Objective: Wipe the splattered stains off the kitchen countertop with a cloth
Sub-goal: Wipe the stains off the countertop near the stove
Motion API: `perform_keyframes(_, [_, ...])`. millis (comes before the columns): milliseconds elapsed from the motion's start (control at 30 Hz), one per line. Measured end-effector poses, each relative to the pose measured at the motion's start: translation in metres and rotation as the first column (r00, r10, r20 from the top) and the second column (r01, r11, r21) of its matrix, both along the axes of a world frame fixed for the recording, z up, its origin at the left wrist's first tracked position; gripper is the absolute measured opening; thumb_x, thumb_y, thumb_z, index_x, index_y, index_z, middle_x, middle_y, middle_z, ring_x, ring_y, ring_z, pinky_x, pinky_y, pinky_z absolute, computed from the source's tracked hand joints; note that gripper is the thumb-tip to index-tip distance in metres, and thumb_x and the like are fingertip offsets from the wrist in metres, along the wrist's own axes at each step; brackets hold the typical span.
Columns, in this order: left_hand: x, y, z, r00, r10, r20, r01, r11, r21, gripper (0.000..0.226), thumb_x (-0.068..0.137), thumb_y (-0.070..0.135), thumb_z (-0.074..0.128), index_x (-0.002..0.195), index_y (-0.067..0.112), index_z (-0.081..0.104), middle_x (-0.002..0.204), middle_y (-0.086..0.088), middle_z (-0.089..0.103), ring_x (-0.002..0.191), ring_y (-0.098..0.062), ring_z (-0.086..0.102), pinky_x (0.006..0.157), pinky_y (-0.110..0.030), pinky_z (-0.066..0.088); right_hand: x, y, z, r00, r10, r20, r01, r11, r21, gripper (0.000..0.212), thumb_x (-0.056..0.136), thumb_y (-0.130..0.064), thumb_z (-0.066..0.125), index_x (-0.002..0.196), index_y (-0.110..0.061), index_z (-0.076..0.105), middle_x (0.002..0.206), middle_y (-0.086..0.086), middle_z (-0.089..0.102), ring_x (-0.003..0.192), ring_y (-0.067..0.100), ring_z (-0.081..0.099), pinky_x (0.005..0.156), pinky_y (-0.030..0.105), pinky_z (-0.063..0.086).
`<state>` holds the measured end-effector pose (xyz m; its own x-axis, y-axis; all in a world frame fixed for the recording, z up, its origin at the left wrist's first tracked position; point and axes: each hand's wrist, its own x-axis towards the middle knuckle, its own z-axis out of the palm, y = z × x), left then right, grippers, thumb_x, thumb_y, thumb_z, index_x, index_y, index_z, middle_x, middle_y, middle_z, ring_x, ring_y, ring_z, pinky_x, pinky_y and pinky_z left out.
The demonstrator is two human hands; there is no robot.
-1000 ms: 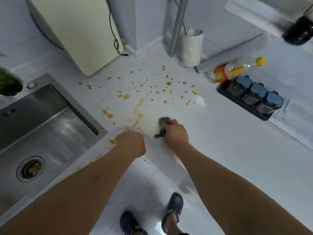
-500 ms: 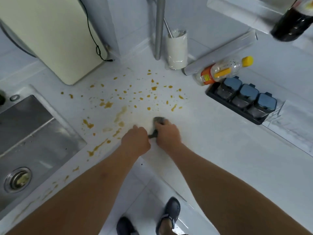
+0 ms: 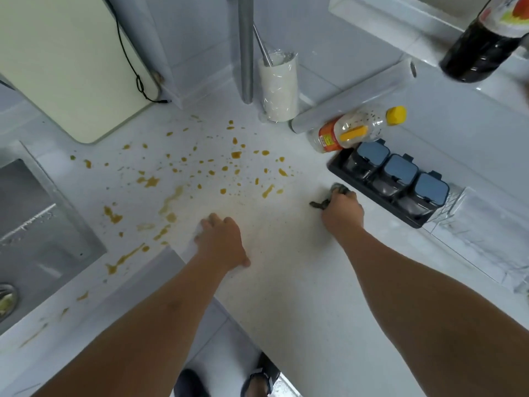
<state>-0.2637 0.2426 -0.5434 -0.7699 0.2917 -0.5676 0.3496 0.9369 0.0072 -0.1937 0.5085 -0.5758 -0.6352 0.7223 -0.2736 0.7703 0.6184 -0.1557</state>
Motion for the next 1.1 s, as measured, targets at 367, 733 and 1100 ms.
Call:
perform_keyframes(367, [-0.006,0.011,0.001,0.999,-0.030,-0.032,0.028,0.997,-0.071,0.079,0.058,0.060,0.092,0.113,0.011,0.063,0.115,-0.016,0.055,0.121,-0.038,0.049,0.104,-0.047,0.048,0.024,-0.082,-0.002,0.926,0.368,-0.084,-0.373,0.927,-0.048,0.060,0.090,-0.018,0.056,0.148,-0.023,0.044,0.136,0.013,0.043,0.109,0.034,0.053,0.092,0.039,0.050])
perform_keyframes(733, [-0.003,0.012,0.001,0.987,-0.147,-0.062,0.140,0.984,-0.108,0.064,0.064,0.059,0.078,0.107,0.014,0.066,0.109,-0.013,0.064,0.117,-0.035,0.054,0.101,-0.047,0.050,0.152,0.039,0.000,0.948,-0.317,-0.017,0.317,0.948,-0.017,0.060,0.087,-0.017,0.048,0.146,-0.030,0.046,0.132,0.014,0.043,0.109,0.042,0.051,0.096,0.042,0.048])
perform_keyframes(1100, [0.028,-0.050,-0.006,0.904,-0.362,-0.229,0.401,0.903,0.155,0.037,0.102,0.034,0.052,0.131,0.011,0.051,0.134,-0.012,0.053,0.115,-0.032,0.058,0.089,-0.044,0.051,0.069,-0.234,-0.004,0.989,0.085,-0.124,-0.100,0.988,-0.119,0.064,0.087,-0.022,0.053,0.150,-0.029,0.041,0.139,0.012,0.045,0.113,0.037,0.047,0.088,0.041,0.049])
